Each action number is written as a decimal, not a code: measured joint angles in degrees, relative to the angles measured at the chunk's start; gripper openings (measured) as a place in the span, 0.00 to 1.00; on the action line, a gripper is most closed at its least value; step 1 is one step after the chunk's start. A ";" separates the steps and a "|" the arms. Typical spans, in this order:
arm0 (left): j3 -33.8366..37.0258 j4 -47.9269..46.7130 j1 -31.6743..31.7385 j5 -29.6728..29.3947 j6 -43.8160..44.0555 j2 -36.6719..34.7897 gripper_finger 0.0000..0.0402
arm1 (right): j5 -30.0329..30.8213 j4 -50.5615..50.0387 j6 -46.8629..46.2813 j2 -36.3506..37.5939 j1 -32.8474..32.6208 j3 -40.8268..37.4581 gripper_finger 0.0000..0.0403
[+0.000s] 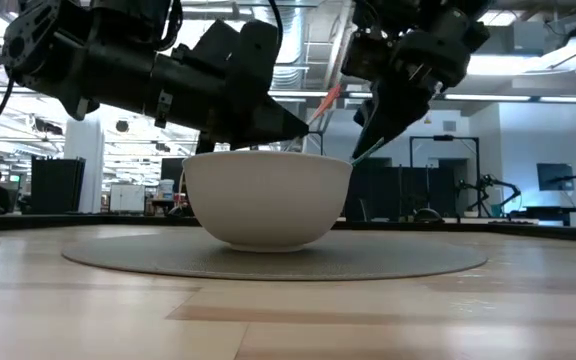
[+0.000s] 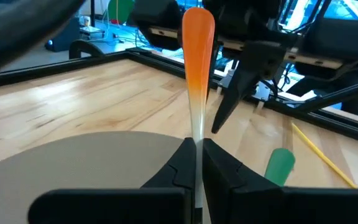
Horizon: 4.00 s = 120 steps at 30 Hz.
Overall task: Pick & Place Utensil
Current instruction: Put the orange fork into the gray bowl on the placemat, then put the gray cup on the gray placemat
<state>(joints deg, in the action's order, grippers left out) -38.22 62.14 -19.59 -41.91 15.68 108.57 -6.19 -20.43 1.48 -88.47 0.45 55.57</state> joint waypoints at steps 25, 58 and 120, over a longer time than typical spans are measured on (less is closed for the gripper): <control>0.11 -4.24 0.07 -1.57 4.46 -0.07 0.04 | -7.36 7.01 7.40 -8.38 0.66 0.36 0.16; 0.13 -6.81 0.10 7.32 5.99 -0.07 0.16 | -7.31 8.88 12.46 -9.79 0.81 1.49 0.16; 13.67 -13.18 5.16 12.26 -14.07 -39.53 0.20 | 13.81 -9.04 -4.39 19.71 -15.49 -3.62 0.16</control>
<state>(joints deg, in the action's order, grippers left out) -24.55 48.96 -14.43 -29.64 1.61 69.04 7.62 -29.47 -2.92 -68.75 -15.05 51.95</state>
